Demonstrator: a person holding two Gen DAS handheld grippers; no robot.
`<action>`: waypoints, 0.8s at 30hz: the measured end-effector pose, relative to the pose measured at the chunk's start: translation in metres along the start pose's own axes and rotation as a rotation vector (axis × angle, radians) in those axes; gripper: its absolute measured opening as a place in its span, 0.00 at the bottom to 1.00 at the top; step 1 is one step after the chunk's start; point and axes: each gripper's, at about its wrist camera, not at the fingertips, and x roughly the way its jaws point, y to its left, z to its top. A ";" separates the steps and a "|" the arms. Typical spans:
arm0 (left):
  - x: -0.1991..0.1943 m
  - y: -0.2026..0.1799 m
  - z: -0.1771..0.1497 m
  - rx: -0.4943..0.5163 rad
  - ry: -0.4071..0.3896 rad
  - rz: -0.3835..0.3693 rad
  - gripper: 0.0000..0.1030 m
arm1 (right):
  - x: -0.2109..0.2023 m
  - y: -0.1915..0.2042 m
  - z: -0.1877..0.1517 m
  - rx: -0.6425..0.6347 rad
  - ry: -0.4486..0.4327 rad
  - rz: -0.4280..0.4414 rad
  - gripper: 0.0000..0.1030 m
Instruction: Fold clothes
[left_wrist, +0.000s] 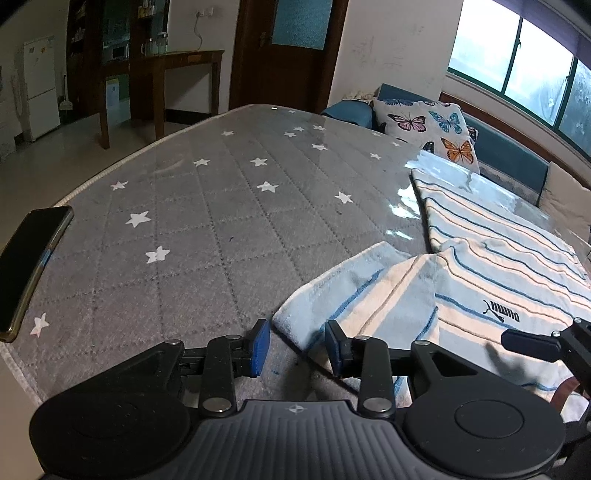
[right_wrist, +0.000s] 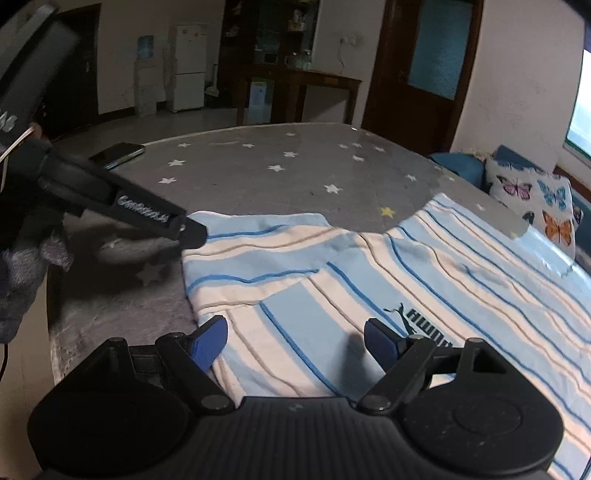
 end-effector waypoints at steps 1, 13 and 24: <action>0.000 0.000 0.000 -0.003 0.001 0.001 0.34 | 0.000 0.001 0.000 -0.002 -0.005 0.002 0.81; 0.001 -0.001 -0.001 -0.004 -0.006 0.021 0.33 | 0.003 -0.001 0.002 0.035 -0.009 -0.024 0.81; -0.016 -0.009 0.005 0.003 -0.066 -0.104 0.06 | 0.005 -0.002 0.000 0.066 0.004 -0.021 0.81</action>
